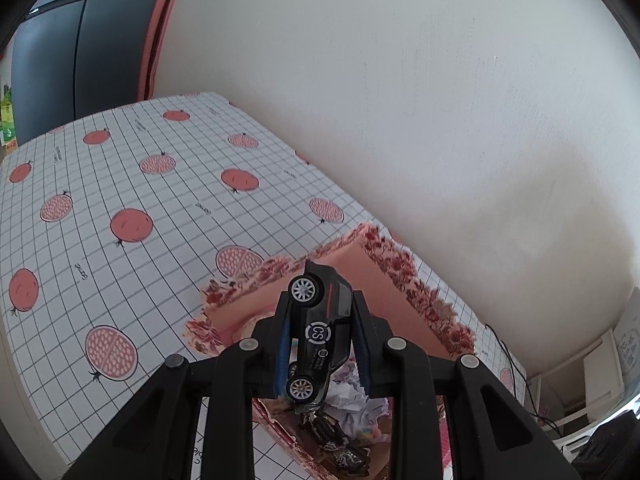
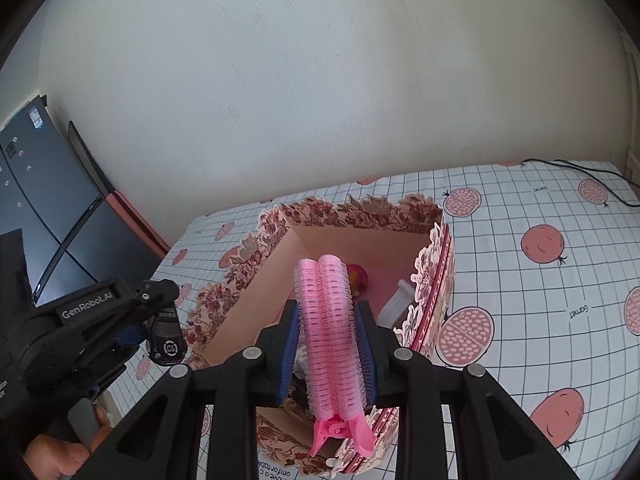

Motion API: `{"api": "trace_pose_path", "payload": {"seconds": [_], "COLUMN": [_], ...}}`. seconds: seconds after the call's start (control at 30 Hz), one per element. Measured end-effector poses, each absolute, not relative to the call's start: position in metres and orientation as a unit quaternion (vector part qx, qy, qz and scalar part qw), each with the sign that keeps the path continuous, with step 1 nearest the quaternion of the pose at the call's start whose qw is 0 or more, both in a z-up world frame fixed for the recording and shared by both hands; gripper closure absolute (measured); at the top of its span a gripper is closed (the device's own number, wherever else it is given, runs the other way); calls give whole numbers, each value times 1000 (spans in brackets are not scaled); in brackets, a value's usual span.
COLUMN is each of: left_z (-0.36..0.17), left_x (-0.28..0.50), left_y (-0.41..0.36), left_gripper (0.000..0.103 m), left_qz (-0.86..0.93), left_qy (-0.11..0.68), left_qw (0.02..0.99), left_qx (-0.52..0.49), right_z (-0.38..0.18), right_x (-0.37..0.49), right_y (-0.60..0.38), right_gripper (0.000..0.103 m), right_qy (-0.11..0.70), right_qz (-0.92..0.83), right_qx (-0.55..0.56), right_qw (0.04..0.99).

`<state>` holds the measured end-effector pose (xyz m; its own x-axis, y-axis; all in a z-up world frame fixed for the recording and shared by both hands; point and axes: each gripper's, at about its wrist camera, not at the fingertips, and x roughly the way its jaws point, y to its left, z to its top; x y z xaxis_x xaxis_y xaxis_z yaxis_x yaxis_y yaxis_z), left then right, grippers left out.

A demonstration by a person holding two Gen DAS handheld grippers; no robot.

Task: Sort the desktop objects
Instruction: 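Carry the toy car and pink roller over the pink box, then open both tools to drop the toy car and pink roller into the box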

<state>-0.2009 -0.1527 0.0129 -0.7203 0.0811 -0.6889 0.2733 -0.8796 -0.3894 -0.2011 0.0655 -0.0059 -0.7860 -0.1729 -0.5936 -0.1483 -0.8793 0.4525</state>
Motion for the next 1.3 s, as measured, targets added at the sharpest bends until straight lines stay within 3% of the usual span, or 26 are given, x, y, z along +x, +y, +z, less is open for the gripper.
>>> {"api": "trace_pose_path", "payload": {"seconds": [0.57, 1.3], "left_z": [-23, -23], "left_x": [-219, -220], "left_y": [-135, -133], "left_gripper": [75, 75], "left_qz": [-875, -871], "left_qy": [230, 223], "left_qw": [36, 33], "left_qx": [425, 437], "right_z": [-25, -29], "right_x": [-213, -215], "right_y": [61, 60], "right_gripper": [72, 69], "right_qy": [-243, -245], "right_qz": [-905, -902], "right_qx": [349, 355], "right_qw": [15, 22]}}
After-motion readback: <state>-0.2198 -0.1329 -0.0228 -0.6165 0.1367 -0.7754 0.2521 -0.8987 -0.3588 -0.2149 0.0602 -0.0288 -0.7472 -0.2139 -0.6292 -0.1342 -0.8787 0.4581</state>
